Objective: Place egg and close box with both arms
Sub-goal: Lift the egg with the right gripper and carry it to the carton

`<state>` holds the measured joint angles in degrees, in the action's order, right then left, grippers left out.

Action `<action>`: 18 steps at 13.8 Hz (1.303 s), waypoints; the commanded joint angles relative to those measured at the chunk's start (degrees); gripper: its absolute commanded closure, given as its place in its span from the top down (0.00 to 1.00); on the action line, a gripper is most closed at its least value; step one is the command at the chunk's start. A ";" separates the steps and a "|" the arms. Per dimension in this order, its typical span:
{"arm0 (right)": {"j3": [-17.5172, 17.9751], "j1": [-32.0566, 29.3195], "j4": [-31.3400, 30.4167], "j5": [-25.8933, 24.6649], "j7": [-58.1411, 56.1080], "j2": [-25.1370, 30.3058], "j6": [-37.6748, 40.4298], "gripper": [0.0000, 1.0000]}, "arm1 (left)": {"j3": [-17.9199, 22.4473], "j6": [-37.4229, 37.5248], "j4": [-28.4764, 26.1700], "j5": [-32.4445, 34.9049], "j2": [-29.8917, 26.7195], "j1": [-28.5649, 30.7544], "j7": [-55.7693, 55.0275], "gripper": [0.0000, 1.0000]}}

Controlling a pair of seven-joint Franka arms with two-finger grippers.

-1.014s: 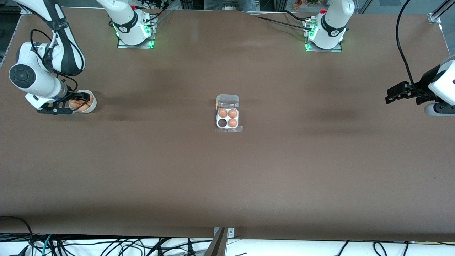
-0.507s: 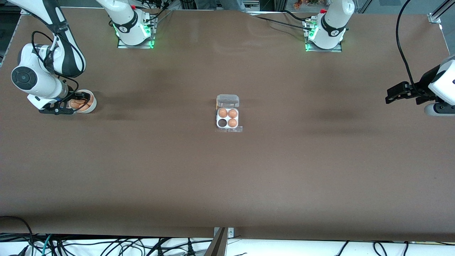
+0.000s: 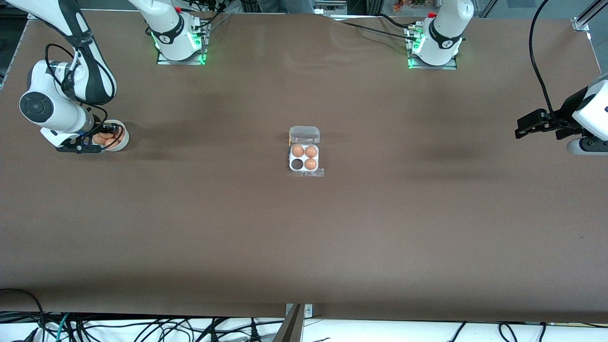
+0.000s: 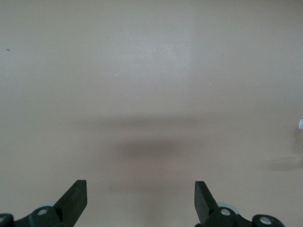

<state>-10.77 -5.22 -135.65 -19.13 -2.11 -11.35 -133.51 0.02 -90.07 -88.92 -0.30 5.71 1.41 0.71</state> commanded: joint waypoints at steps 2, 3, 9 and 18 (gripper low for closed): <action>0.05 -0.23 -0.40 -0.65 0.35 0.72 1.23 0.42 | -0.28 0.78 0.85 1.18 0.18 0.17 0.43 1.00; 0.05 -0.23 -0.32 -0.65 0.44 0.72 1.24 0.41 | -0.28 0.78 0.85 1.18 0.18 0.17 0.52 1.00; 1.01 0.29 3.45 -0.12 0.62 1.51 7.80 0.32 | -0.28 0.78 0.85 1.18 0.18 0.17 0.43 1.00; 10.94 6.51 29.18 8.14 10.68 -4.98 35.30 0.32 | -0.28 0.78 0.76 1.18 0.18 0.17 0.43 1.00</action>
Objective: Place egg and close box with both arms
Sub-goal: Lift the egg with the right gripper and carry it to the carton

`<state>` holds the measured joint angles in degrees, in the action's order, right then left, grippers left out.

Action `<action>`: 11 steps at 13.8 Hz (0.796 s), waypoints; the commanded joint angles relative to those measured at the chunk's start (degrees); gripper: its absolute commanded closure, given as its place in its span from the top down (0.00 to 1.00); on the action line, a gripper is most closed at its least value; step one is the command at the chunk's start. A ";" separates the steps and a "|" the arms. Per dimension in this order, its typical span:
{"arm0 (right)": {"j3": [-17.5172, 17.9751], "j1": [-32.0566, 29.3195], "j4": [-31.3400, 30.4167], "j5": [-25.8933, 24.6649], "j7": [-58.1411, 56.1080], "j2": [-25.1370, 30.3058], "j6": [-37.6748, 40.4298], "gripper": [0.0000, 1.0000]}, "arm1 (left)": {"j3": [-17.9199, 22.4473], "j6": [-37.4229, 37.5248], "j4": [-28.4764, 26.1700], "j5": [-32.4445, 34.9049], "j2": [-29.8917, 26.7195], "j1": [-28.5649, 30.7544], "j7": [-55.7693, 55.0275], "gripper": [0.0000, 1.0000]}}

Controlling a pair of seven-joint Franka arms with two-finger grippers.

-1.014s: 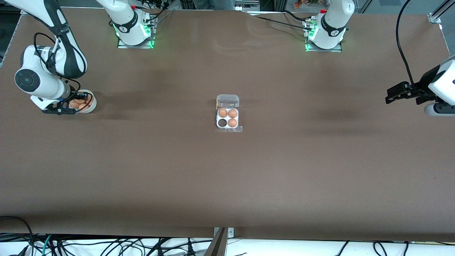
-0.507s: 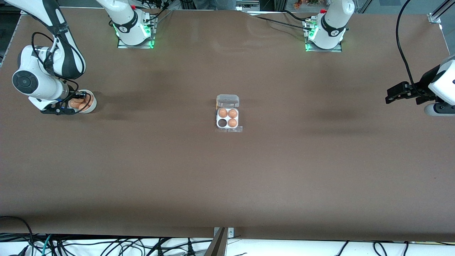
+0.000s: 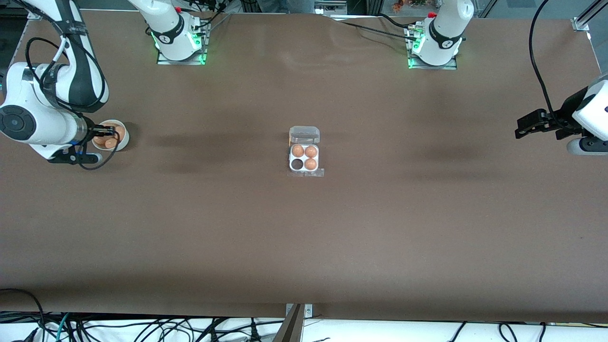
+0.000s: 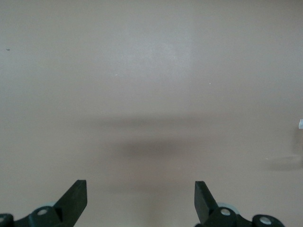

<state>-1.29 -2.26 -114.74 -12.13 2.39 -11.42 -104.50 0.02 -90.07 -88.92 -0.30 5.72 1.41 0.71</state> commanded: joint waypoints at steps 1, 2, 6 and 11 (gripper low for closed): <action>1.72 6.71 11.70 1.57 9.88 -6.67 8.07 0.32 | -0.28 0.77 0.76 1.18 0.17 0.17 0.43 1.00; 1.72 10.13 14.78 3.23 13.92 -8.51 8.95 0.32 | -0.28 0.77 0.76 1.18 0.17 0.17 0.43 1.00; 1.81 20.60 25.33 12.19 27.72 -16.77 9.49 0.32 | -0.28 0.77 0.76 1.18 0.17 0.17 0.43 1.00; 1.81 33.79 44.92 18.89 46.10 -31.53 7.04 0.32 | -0.28 0.77 0.76 1.18 0.17 0.17 0.43 1.00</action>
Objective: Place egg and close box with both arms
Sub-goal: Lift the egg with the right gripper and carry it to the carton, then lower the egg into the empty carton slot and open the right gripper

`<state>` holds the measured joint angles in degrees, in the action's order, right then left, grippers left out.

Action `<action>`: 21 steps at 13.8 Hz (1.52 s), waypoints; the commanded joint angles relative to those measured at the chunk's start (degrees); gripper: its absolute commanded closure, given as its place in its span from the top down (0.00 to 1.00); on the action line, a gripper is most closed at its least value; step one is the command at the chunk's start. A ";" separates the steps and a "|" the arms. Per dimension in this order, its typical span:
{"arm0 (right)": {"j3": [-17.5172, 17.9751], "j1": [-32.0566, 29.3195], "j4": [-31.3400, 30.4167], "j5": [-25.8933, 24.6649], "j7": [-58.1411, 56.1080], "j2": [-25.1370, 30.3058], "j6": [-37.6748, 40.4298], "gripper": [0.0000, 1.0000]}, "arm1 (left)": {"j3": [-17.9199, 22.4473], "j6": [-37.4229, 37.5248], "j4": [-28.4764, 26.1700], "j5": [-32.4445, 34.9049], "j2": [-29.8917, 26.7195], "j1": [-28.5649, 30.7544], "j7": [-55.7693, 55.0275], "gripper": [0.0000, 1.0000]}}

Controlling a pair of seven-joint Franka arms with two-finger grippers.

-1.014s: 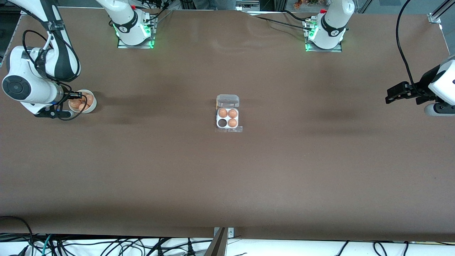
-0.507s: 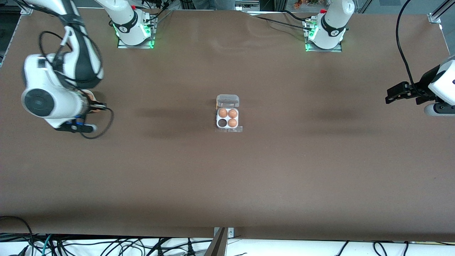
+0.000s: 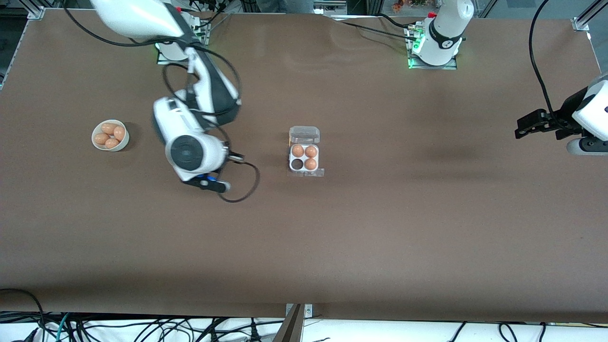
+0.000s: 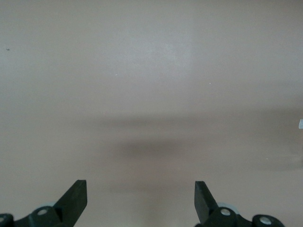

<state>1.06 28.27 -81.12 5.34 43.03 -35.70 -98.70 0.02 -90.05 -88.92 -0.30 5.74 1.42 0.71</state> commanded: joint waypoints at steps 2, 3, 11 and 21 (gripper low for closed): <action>-0.53 5.13 13.88 4.83 7.85 -9.73 -2.61 0.32 | -0.29 0.76 0.77 1.18 0.15 0.17 0.43 1.00; -0.53 5.31 13.79 7.64 8.29 -10.17 -5.77 0.32 | -0.29 0.76 0.68 1.18 0.15 0.17 0.43 1.00; -0.44 8.20 13.44 15.05 8.64 -13.69 -10.63 0.32 | -0.29 0.76 0.77 1.18 0.15 0.17 0.34 1.00; -0.44 9.88 13.53 15.05 9.88 -16.50 -11.33 0.55 | -0.11 0.76 0.85 1.09 0.15 0.25 0.34 1.00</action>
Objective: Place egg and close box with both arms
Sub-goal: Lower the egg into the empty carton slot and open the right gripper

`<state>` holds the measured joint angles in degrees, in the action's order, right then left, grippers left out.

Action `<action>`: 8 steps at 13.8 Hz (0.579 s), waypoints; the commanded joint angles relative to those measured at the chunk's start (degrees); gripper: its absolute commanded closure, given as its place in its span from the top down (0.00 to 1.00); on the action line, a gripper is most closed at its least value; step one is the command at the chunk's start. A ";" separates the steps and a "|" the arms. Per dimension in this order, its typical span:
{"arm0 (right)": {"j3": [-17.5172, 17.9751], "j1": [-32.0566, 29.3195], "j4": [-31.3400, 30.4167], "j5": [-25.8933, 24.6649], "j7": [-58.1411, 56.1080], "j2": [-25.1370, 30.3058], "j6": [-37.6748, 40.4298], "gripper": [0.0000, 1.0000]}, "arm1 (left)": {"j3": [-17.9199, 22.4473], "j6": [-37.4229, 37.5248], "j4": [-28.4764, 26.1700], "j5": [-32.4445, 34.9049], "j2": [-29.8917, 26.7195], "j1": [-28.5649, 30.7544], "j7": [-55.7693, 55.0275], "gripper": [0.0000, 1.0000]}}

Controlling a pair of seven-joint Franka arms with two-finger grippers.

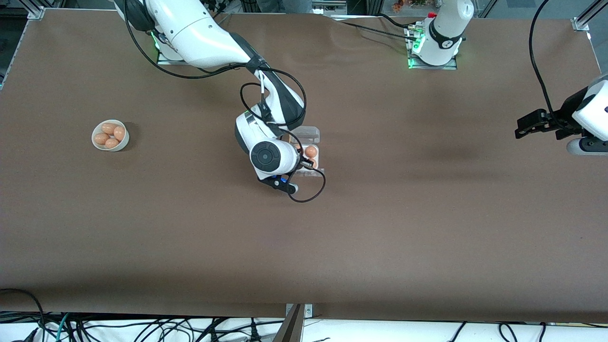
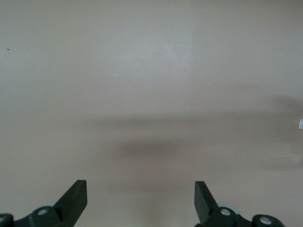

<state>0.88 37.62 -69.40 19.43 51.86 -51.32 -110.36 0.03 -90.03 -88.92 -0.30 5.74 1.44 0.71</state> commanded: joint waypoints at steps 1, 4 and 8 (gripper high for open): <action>-0.26 0.61 1.81 0.87 1.22 -1.15 0.06 0.94 | -0.21 0.74 0.85 1.09 0.15 0.14 0.34 1.00; -0.35 0.61 2.08 0.87 0.34 -0.80 -1.52 1.00 | -0.21 0.74 0.86 1.09 0.15 0.14 0.34 1.00; -2.71 -0.70 2.16 -0.27 -0.53 0.69 -0.64 1.00 | -0.30 1.53 0.77 1.01 0.15 -0.03 0.34 1.00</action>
<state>-0.07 37.65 -68.20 19.35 51.95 -51.42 -112.00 0.05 -89.74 -88.92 -0.30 5.75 1.43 0.71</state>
